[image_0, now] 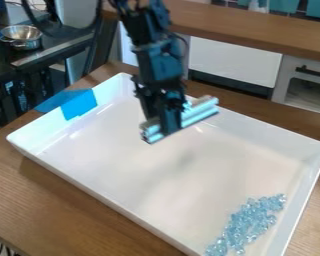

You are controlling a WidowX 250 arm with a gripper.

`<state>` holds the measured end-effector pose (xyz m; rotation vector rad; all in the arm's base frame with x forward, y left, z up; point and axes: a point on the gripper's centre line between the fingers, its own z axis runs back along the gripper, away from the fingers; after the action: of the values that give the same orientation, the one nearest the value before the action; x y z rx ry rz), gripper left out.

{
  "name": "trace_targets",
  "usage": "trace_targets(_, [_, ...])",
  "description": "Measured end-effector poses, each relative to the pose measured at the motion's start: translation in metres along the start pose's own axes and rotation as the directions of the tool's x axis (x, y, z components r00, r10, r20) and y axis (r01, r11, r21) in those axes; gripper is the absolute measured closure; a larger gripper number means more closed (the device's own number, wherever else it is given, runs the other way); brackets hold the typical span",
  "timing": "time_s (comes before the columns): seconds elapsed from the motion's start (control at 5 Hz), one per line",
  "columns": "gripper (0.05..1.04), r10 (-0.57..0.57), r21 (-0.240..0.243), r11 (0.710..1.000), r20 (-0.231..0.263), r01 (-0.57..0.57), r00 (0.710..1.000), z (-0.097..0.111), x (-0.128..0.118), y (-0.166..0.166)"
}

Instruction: Sweep into pile

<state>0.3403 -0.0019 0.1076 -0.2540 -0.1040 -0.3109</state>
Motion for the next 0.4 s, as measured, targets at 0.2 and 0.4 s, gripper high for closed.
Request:
trace_targets(0.2, [0.708,0.069,0.044,0.997,0.016,-0.070,0.997,0.014,-0.018,0.045])
trace_targets(0.4, [0.707,0.093,0.121,0.988,0.038,-0.097,0.995,0.015,-0.023,0.072])
